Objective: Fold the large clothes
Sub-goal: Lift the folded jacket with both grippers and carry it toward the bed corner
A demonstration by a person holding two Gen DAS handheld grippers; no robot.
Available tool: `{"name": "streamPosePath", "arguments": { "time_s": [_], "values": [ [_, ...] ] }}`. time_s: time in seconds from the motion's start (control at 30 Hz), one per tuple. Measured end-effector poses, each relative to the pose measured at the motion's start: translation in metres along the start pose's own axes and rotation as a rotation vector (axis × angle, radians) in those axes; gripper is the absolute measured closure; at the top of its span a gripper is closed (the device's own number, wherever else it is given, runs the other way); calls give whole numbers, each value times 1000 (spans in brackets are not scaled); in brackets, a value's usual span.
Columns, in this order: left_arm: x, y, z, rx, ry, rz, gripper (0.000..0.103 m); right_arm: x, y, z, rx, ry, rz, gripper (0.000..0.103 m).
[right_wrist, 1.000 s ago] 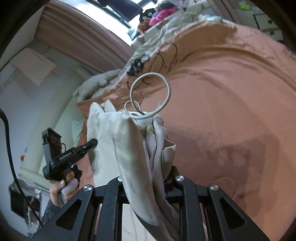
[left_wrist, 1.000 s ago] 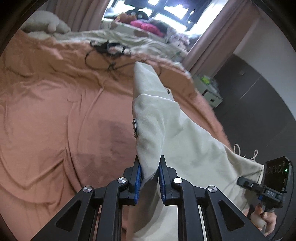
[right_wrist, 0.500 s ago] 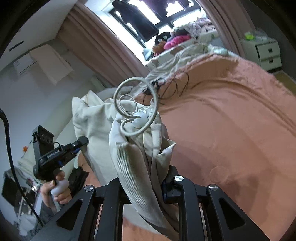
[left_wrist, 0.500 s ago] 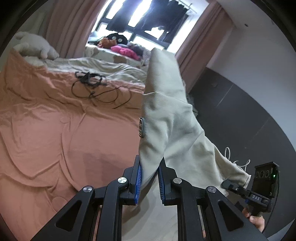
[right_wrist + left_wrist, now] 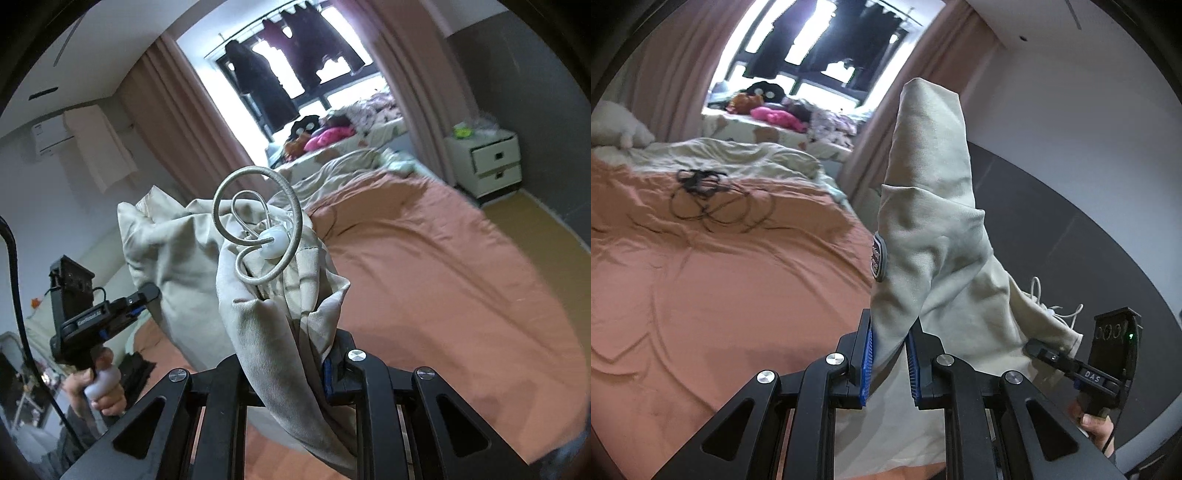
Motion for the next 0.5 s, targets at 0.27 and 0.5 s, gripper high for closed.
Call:
{"name": "streamPosePath", "arguments": {
  "time_s": [0.27, 0.5],
  "values": [
    [-38, -26, -94, -63, -103, 71, 86, 77, 4, -59, -9, -118, -56, 86],
    [-73, -58, -163, -103, -203, 137, 86, 140, 2, -109, -31, -215, -78, 86]
  ]
}}
Point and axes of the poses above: each gripper's, at about its wrist camera, not at the fingertips, and x roughly against the way its jaws point, z to its left, y to its top, the point moved 9 cm from there along -x, roughly the way its jaws point, and after that the axes turned 3 degrees about -z, right-handed, at the moved point
